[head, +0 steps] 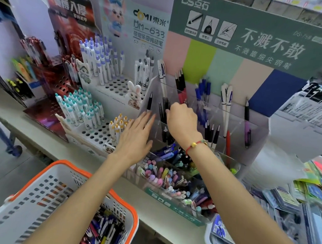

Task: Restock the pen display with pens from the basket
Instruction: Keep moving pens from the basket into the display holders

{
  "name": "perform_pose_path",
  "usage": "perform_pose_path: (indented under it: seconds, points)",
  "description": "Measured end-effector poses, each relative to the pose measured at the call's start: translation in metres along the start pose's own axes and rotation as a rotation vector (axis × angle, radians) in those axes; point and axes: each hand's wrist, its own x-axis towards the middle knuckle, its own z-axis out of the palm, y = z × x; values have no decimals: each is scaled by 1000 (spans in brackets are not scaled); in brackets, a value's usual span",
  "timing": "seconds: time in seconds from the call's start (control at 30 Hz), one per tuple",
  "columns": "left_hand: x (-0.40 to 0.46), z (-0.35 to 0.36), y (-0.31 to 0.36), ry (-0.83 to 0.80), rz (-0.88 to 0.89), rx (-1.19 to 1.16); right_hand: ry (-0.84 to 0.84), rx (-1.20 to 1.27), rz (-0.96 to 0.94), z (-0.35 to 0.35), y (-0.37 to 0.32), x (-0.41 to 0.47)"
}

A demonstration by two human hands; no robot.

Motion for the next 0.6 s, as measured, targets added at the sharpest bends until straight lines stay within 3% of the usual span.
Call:
perform_pose_path:
  seconds: [0.23,0.37,0.5,0.6]
  points:
    - [-4,-8,5,25,-44,-41,57,179,-25,-13,9,-9]
    - [-29,-16,8,124,-155,-172,152,368,-185,-11,10,-38]
    - [-81,-12,-13,105,-467,-354,-134,476,-364,19,-11,-60]
    - [-135,3,-39,23,-652,-352,-353,476,-445,60,-41,-79]
